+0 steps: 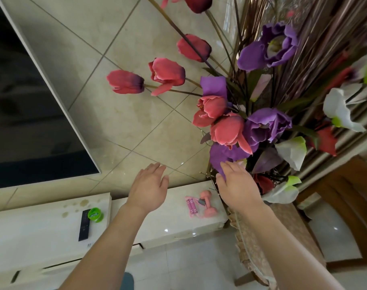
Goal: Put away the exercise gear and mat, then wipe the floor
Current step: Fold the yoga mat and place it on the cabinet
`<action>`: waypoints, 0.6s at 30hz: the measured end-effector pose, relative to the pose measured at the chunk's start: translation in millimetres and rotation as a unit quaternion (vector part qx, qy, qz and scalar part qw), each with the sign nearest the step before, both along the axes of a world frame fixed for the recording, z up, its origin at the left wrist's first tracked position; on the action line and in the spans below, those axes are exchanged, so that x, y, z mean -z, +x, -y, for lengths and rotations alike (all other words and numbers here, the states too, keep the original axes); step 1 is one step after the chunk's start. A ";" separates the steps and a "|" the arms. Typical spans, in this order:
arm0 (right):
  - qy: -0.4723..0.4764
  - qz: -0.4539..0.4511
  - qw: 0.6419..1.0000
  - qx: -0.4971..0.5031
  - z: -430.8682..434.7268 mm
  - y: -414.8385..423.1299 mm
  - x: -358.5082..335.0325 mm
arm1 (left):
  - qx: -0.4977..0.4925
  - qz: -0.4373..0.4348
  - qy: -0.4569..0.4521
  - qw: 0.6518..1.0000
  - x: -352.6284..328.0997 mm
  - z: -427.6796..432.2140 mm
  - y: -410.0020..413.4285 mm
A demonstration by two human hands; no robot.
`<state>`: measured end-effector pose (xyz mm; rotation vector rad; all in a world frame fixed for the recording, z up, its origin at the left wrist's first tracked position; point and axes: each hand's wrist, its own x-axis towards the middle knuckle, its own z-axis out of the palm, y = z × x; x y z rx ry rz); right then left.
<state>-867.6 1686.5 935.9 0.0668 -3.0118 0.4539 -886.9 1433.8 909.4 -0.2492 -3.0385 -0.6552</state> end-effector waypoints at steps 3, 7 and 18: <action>0.001 0.001 1.000 -0.001 -10.1 5.8 3.7 | -0.003 -0.004 -0.009 1.000 -2.2 -5.9 6.3; 0.001 0.000 1.000 -0.006 -28.2 15.0 5.4 | -0.019 0.001 -0.014 1.000 -2.1 -19.1 20.7; -0.001 -0.018 0.999 -0.049 -91.1 47.0 -5.4 | -0.062 -0.006 -0.029 0.998 -21.8 -86.0 80.5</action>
